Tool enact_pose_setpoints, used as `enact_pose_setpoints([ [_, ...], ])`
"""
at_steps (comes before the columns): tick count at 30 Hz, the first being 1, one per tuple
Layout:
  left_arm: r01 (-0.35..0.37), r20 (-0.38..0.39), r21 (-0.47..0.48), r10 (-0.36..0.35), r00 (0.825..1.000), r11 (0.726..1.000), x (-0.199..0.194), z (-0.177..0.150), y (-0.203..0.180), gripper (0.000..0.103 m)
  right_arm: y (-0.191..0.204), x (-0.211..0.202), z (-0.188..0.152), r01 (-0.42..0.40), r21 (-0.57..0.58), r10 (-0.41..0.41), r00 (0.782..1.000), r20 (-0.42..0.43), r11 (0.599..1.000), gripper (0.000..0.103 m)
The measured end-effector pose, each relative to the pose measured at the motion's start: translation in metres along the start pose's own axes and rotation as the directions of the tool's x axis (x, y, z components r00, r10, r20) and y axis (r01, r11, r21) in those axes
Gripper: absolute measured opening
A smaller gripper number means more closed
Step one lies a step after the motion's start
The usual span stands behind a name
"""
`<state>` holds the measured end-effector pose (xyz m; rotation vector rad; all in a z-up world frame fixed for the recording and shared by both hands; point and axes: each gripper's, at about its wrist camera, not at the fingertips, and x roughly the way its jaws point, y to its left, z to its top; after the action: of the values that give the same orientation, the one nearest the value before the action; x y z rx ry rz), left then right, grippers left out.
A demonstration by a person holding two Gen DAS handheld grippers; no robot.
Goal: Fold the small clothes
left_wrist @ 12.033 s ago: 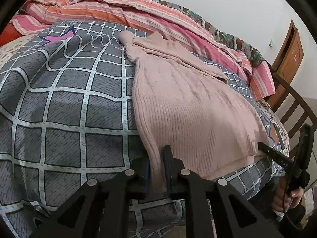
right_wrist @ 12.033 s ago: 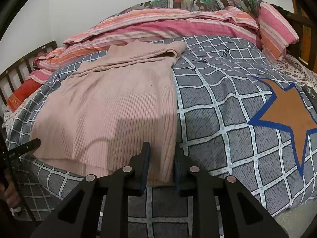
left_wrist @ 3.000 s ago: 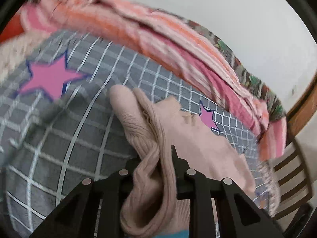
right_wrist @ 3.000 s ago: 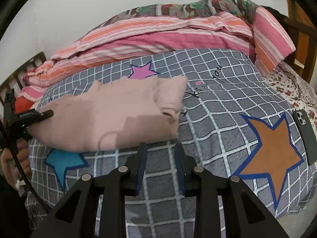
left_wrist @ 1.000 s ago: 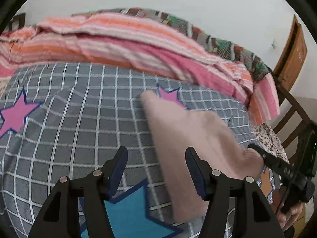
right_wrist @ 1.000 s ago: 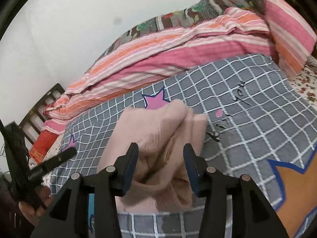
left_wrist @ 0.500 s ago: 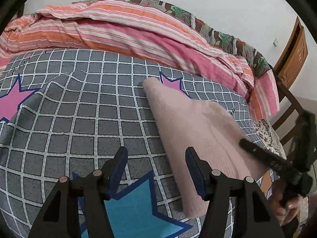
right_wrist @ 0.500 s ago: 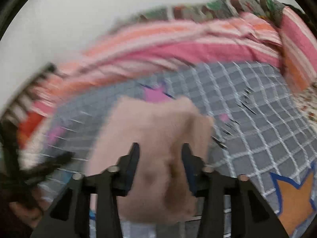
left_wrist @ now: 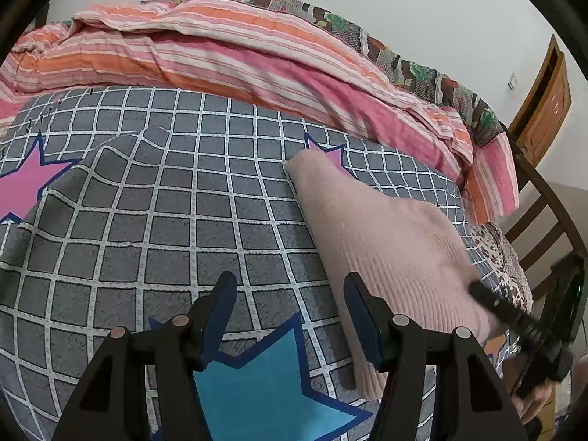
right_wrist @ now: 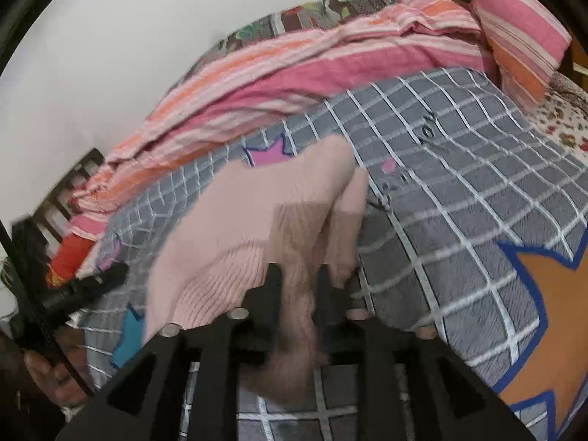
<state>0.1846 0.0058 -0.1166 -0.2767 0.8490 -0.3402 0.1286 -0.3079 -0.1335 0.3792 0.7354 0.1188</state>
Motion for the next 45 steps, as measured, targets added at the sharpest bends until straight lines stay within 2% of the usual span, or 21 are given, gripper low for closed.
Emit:
enact_pose_setpoints([
  [1, 0.002, 0.002, -0.003, -0.002, 1.000, 1.000, -0.001, 0.000, 0.002, 0.058, 0.002, 0.001, 0.004, 0.003, -0.003, -0.003, 1.000, 0.004, 1.000, 0.061],
  [3, 0.006, 0.009, -0.009, -0.006, 1.000, 1.000, -0.004, 0.002, 0.007, 0.058, 0.002, 0.009, 0.015, 0.005, -0.012, -0.005, 1.000, 0.002, 1.000, 0.061],
  [5, 0.004, 0.015, -0.013, -0.004, 1.000, 1.000, -0.007, 0.003, 0.011, 0.058, -0.003, 0.030, 0.025, -0.001, 0.017, 0.002, 0.999, -0.055, 1.000, 0.064],
  [8, 0.001, 0.029, -0.015, -0.001, 1.000, 1.000, -0.014, 0.003, 0.021, 0.058, -0.014, 0.061, 0.030, -0.034, 0.093, 0.048, 0.987, -0.152, 0.995, 0.072],
  [11, -0.004, 0.036, -0.018, 0.005, 0.999, 1.000, -0.018, 0.003, 0.029, 0.058, -0.024, 0.077, 0.026, -0.084, 0.160, 0.114, 0.974, -0.195, 0.984, 0.075],
  [12, -0.008, 0.037, -0.025, 0.009, 0.999, 1.000, -0.019, 0.003, 0.033, 0.058, -0.028, 0.079, 0.025, -0.104, 0.184, 0.140, 0.971, -0.194, 0.977, 0.073],
  [14, -0.012, 0.038, -0.038, 0.014, 0.999, 0.999, -0.019, 0.004, 0.039, 0.058, -0.029, 0.079, 0.026, -0.124, 0.193, 0.161, 0.968, -0.192, 0.973, 0.051],
  [17, -0.015, 0.049, -0.066, 0.019, 0.999, 0.998, -0.023, 0.005, 0.051, 0.058, -0.021, 0.069, 0.033, -0.151, 0.180, 0.183, 0.968, -0.174, 0.972, 0.041],
  [22, -0.057, 0.061, -0.095, 0.063, 0.996, 0.994, -0.032, 0.007, 0.068, 0.058, 0.022, 0.046, 0.066, -0.185, 0.156, 0.205, 0.971, -0.123, 0.970, 0.037],
  [25, -0.064, 0.074, -0.112, 0.073, 0.995, 0.992, -0.039, 0.008, 0.078, 0.058, 0.078, 0.041, 0.087, -0.176, 0.082, 0.185, 0.976, -0.117, 0.981, 0.036],
  [29, -0.067, 0.091, -0.131, 0.079, 0.993, 0.989, -0.048, 0.011, 0.091, 0.058, 0.142, 0.052, 0.103, -0.182, -0.006, 0.180, 0.975, -0.128, 0.983, 0.035],
  [31, -0.077, 0.100, -0.126, 0.090, 0.991, 0.989, -0.053, 0.013, 0.096, 0.058, 0.161, 0.061, 0.108, -0.197, -0.013, 0.194, 0.972, -0.134, 0.980, 0.034],
  [33, -0.083, 0.110, -0.117, 0.096, 0.989, 0.990, -0.056, 0.014, 0.098, 0.058, 0.172, 0.070, 0.117, -0.244, 0.022, 0.245, 0.961, -0.125, 0.969, 0.034],
  [37, -0.074, 0.123, -0.103, 0.086, 0.989, 0.992, -0.057, 0.016, 0.104, 0.058, 0.154, 0.082, 0.120, -0.377, 0.156, 0.389, 0.919, -0.058, 0.913, 0.034],
  [39, -0.067, 0.114, -0.095, 0.077, 0.990, 0.993, -0.053, 0.013, 0.105, 0.058, 0.132, 0.089, 0.106, -0.399, 0.205, 0.414, 0.910, -0.032, 0.894, 0.035],
  [41, -0.059, 0.099, -0.084, 0.067, 0.993, 0.995, -0.048, 0.010, 0.104, 0.058, 0.102, 0.104, 0.082, -0.353, 0.239, 0.375, 0.926, -0.050, 0.905, 0.038],
  [43, -0.048, 0.080, -0.068, 0.053, 0.995, 0.997, -0.041, 0.007, 0.099, 0.058, 0.074, 0.123, 0.059, -0.250, 0.238, 0.284, 0.951, -0.122, 0.938, 0.039],
  [44, -0.037, 0.071, -0.056, 0.041, 0.997, 0.998, -0.037, 0.006, 0.095, 0.058, 0.058, 0.132, 0.047, -0.163, 0.225, 0.203, 0.965, -0.167, 0.961, 0.042],
  [45, -0.025, 0.064, -0.042, 0.027, 0.998, 0.999, -0.035, 0.006, 0.090, 0.058, 0.048, 0.133, 0.043, -0.136, 0.214, 0.172, 0.971, -0.164, 0.967, 0.042],
])
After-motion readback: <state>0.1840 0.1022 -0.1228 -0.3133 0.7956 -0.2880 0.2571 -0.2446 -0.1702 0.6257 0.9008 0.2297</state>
